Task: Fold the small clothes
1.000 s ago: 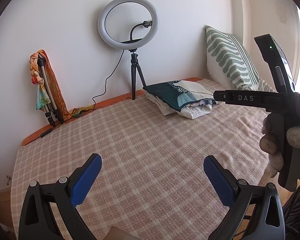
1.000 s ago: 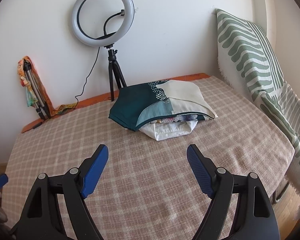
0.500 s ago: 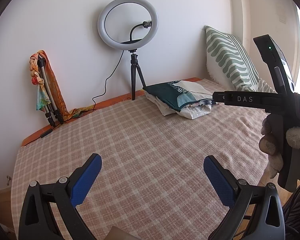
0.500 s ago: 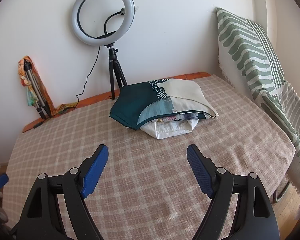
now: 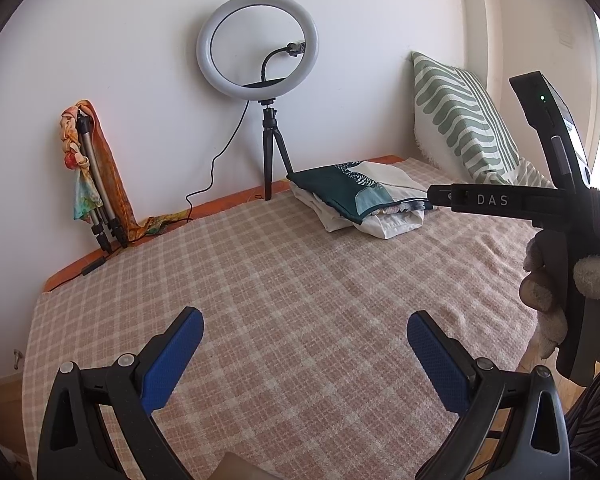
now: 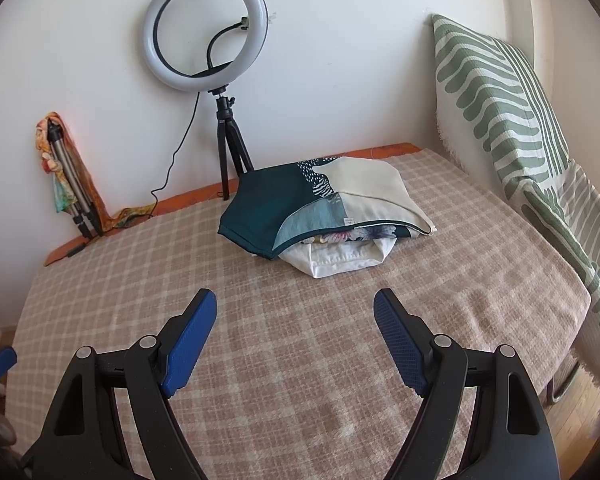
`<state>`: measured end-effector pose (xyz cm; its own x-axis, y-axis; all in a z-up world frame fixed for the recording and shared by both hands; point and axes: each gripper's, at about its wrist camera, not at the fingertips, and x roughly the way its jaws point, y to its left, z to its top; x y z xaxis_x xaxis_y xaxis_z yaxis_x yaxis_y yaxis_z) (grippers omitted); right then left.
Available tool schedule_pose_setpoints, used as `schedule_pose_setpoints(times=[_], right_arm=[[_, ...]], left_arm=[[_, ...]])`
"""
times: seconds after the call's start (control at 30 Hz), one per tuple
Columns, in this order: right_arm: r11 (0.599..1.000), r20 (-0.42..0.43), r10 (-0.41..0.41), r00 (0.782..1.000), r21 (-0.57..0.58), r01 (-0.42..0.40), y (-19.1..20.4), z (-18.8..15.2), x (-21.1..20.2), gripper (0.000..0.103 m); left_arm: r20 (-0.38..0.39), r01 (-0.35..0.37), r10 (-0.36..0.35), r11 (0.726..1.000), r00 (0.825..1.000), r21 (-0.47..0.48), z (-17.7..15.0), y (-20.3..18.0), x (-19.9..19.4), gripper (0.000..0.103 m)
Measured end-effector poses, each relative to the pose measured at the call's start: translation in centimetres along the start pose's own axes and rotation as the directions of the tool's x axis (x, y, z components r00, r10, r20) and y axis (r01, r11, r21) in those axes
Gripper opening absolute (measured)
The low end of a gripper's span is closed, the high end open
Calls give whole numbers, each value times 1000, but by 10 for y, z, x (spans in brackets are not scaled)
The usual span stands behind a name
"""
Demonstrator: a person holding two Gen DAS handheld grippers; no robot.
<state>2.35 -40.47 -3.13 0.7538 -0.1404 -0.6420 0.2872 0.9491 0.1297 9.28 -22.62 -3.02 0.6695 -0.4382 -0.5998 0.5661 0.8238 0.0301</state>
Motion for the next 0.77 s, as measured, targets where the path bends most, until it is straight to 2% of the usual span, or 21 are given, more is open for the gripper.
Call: schedule_pose_setpoints(times=[0.5,0.67,0.77], right_arm=[[1000,-8,10,1000,-5,-10,1,-1,2,81],[1000,-7,14,1000,-10,-14,1,0,2,81],[1000,-2,15,1000,-9,-15,1,0,1,81]], left_arm=[[-14,-7,7,1000,1000,-14,-2,4,2,103],[14,-48,48,999,999,15,-4,0,-1,103],[10,-32,32,999,999,22,-3,-1,-1,103]])
